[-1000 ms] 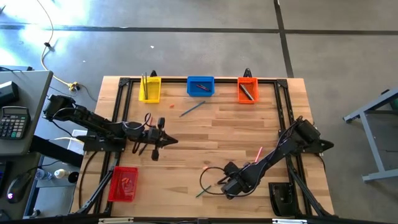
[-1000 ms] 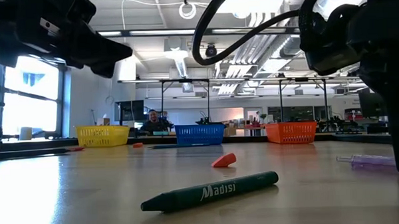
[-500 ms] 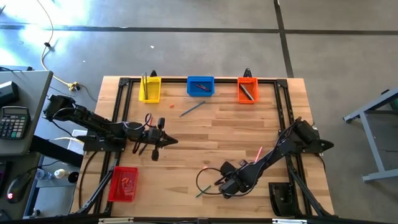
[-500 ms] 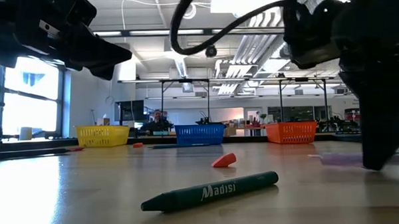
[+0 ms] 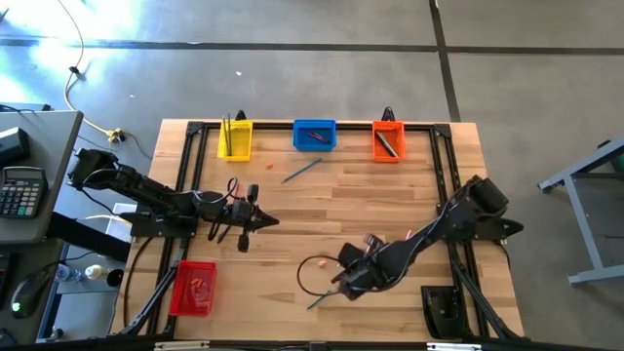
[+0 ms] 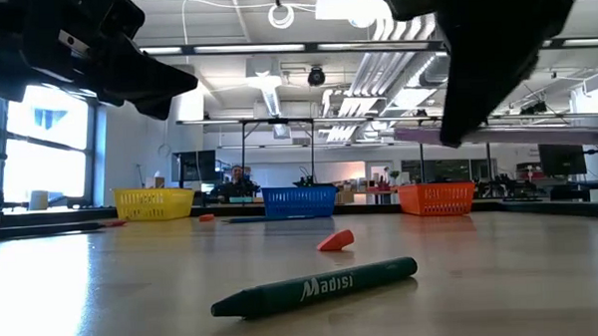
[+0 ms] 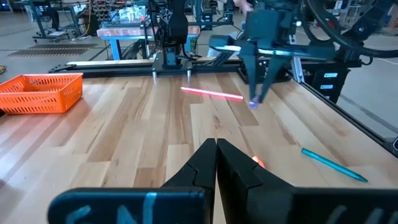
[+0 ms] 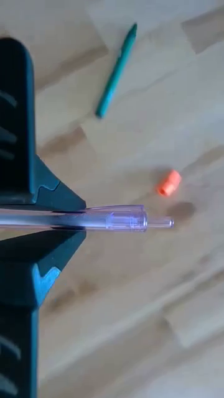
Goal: Sort crayons/erasers/pens/pencils in bins
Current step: Put the violet pen into the orange bin
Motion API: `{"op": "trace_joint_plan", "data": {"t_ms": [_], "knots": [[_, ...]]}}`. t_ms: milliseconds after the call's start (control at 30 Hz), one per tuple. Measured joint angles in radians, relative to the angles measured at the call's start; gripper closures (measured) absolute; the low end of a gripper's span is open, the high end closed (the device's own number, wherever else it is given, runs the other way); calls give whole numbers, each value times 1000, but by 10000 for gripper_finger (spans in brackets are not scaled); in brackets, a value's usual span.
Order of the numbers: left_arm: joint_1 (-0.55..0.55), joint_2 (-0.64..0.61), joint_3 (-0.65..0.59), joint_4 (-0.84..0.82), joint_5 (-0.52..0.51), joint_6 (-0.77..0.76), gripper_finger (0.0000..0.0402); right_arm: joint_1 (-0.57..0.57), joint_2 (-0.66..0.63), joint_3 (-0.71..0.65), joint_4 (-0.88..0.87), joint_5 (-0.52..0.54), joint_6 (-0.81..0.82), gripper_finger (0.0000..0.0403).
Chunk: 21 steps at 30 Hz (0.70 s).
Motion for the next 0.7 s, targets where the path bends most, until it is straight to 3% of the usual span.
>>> {"op": "trace_joint_plan", "data": {"t_ms": [433,700], "knots": [[-12,0,0,-30,-1,-33,398,-316,-84,1,-172,119,-400,375],[-20,0,0,-29,-25,-2,398,-656,-284,-139,-145,174,-687,375]]}}
